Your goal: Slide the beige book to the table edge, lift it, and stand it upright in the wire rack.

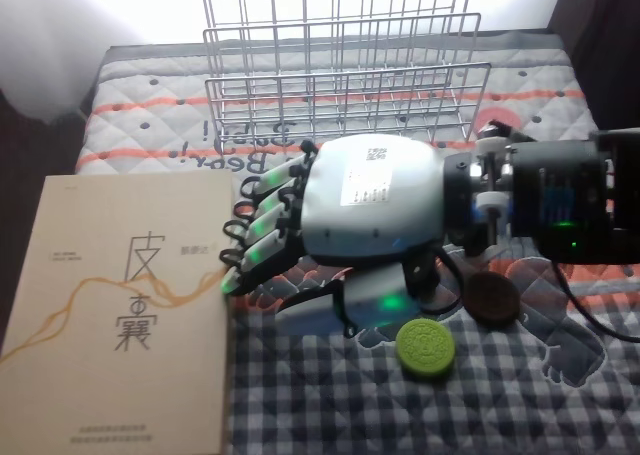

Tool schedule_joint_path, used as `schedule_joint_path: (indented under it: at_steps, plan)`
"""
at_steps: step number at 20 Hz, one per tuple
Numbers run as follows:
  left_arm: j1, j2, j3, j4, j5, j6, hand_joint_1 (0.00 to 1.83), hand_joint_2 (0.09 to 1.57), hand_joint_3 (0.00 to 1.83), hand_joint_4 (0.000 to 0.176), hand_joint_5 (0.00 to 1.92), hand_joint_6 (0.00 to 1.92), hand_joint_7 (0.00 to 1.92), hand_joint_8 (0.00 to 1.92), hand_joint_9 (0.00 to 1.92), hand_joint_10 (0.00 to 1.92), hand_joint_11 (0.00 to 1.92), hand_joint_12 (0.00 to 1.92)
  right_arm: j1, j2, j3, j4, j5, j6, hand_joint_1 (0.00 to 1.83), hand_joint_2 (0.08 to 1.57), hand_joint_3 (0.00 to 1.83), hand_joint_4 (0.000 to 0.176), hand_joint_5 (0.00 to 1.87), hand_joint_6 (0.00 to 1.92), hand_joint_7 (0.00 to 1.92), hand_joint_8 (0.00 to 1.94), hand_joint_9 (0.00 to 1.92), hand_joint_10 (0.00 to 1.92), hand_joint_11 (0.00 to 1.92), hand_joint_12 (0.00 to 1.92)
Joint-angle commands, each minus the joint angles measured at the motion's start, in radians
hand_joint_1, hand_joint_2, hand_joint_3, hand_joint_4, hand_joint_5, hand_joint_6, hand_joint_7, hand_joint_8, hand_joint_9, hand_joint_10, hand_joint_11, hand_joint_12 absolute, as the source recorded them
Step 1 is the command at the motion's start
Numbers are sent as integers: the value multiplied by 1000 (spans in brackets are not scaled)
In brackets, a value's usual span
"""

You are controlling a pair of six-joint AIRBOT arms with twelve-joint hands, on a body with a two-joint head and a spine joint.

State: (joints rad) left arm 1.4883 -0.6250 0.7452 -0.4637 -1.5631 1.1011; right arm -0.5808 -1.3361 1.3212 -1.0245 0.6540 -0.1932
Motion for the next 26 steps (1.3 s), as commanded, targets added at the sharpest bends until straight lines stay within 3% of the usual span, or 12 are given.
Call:
schedule_joint_path:
  at_steps: [1,6,10,12,16,18,21,23,24,26]
  plan:
    - [-7,5,6,-18,-123,-11,202,1417,0,55,478,1,397,1,324,6,0,725,15,-4,3,51,78,2,127,1507,0,0,672,1,637,2,628,3,409,829]
    - [-7,5,6,-18,-122,-13,266,1414,0,65,463,3,389,3,330,5,0,767,15,-17,16,64,78,2,168,1505,0,0,668,4,619,4,610,5,370,830]
    - [-8,4,6,-16,-127,-14,271,1415,0,50,483,5,410,5,337,6,0,696,15,-34,30,75,78,1,162,1505,1,0,680,1,644,3,640,5,423,784]
    - [-8,4,6,-16,-128,-15,253,1419,1,62,476,1,398,0,332,3,0,703,15,-34,31,79,78,1,189,1501,0,0,673,0,637,0,640,3,429,781]
    - [-8,4,6,-16,-127,-15,285,1414,0,48,487,4,398,1,327,1,0,648,15,-52,47,79,78,1,179,1495,0,0,682,3,640,3,635,0,411,775]
    - [-8,4,8,-15,-127,-15,289,1411,0,45,502,6,403,2,333,3,0,683,15,-62,54,79,78,1,265,1486,0,0,704,2,672,2,644,1,439,710]
    - [-8,3,8,-15,-127,-15,277,1411,0,56,490,0,392,1,321,2,0,635,15,-73,62,76,78,1,293,1479,0,0,703,0,672,1,632,1,427,660]
    - [-9,3,9,-15,-126,-16,265,1415,1,58,481,1,380,0,315,1,0,656,15,-79,68,68,78,1,219,1484,3,0,690,1,668,0,646,3,449,643]
    - [-9,3,10,-15,-126,-16,285,1410,0,68,477,0,377,0,315,1,0,655,15,-83,71,68,78,1,185,1487,3,0,690,1,669,1,654,3,441,634]
    - [-9,3,10,-15,-125,-16,263,1413,0,67,481,1,386,2,323,4,0,699,15,-90,74,68,78,1,239,1482,0,0,694,2,667,0,645,2,426,620]
